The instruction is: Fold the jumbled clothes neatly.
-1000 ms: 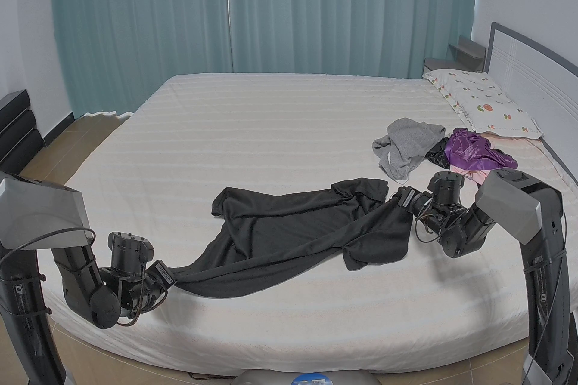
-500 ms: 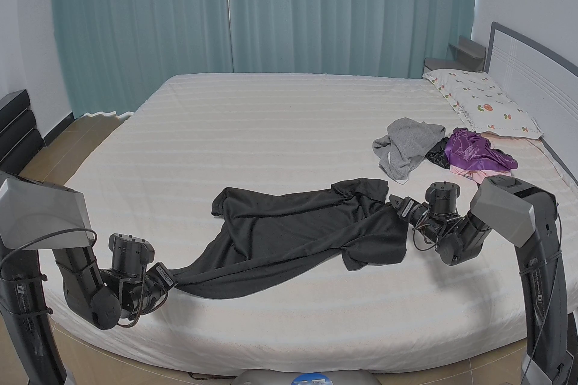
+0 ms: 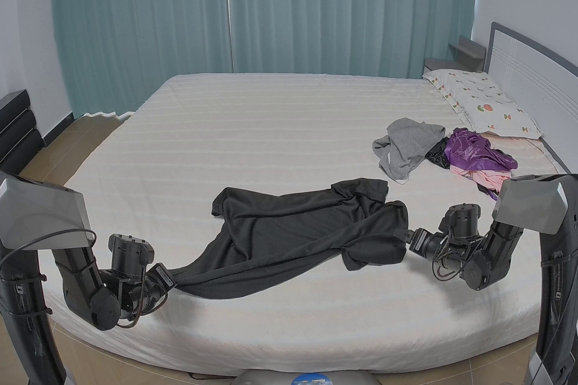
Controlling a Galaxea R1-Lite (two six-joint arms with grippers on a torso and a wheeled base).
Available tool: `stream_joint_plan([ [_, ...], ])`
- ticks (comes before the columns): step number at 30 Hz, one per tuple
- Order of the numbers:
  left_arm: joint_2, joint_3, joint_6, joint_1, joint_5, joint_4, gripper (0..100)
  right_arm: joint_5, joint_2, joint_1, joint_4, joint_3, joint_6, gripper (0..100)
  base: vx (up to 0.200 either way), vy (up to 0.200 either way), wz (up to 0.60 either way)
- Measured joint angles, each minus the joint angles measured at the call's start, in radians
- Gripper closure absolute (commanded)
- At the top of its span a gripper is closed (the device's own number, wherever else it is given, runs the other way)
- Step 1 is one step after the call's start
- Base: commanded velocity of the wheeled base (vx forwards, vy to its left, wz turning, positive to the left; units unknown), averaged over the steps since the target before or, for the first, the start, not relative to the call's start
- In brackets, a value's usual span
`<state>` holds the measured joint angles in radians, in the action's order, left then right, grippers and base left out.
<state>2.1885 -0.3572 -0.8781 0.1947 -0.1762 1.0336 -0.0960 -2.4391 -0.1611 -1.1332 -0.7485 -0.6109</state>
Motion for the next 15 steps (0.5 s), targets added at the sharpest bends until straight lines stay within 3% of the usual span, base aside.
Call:
stream_joint_plan([
  [5,0.0,0.001,0.001,0.001,0.0,0.001,100,-0.034,0.001,-0.015,-0.025,0.054,0.004,0,0.0,0.0,0.0],
  [11,0.003,0.001,0.001,0.002,0.0,0.001,100,-0.041,-0.04,-0.037,-0.026,-0.012,0.001,0,0.0,0.0,0.0],
  [12,0.004,0.001,0.001,0.001,0.001,0.001,100,-0.041,-0.046,-0.041,-0.023,-0.026,0.001,100,0.0,0.0,0.0],
  [15,0.005,0.001,0.001,0.0,0.001,0.001,100,-0.041,-0.057,-0.056,-0.014,-0.05,0.0,100,0.0,0.0,0.0],
])
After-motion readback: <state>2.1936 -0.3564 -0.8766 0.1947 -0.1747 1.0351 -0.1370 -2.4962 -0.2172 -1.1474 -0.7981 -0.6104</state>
